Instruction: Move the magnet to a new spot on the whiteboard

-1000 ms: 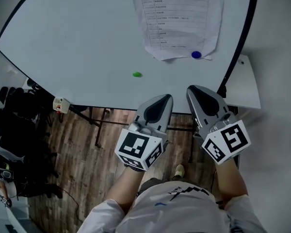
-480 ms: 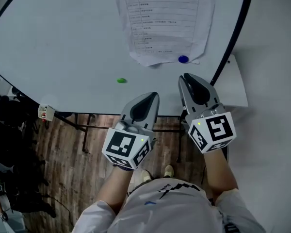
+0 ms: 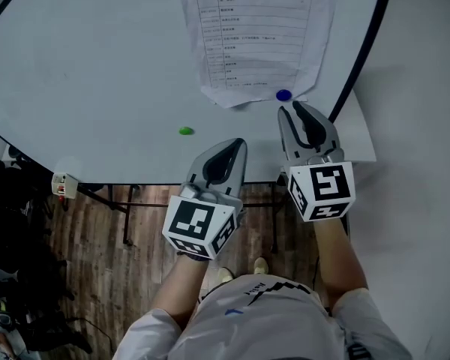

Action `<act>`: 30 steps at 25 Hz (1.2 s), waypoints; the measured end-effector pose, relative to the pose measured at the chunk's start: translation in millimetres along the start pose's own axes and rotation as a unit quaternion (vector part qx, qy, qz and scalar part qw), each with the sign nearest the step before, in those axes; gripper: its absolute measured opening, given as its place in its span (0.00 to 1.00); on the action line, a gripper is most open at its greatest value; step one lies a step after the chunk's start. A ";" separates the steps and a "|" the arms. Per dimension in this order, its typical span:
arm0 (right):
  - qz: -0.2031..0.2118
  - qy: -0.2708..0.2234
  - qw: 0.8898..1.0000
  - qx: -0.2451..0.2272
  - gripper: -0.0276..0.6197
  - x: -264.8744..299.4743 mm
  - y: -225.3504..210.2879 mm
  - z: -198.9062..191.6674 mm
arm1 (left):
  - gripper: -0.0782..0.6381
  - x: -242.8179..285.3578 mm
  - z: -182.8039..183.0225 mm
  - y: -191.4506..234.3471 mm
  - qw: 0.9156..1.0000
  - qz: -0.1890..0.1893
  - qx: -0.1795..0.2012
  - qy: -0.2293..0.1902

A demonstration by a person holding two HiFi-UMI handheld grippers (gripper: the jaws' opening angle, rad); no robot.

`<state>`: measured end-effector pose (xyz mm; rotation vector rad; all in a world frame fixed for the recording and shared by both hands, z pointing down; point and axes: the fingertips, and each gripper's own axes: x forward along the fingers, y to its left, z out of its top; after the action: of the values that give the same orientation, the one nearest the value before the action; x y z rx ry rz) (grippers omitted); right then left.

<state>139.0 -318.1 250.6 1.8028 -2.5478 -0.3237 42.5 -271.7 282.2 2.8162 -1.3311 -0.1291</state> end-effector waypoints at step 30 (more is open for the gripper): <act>-0.090 0.052 0.989 -0.105 0.24 30.8 -7.8 -11.0 | 0.12 -8.1 -10.4 29.4 1.000 -0.011 -0.012 0.003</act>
<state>137.1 -351.2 256.4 1.9163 -2.1938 -0.4673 15.6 -284.3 294.7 2.8106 -1.2886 -0.1346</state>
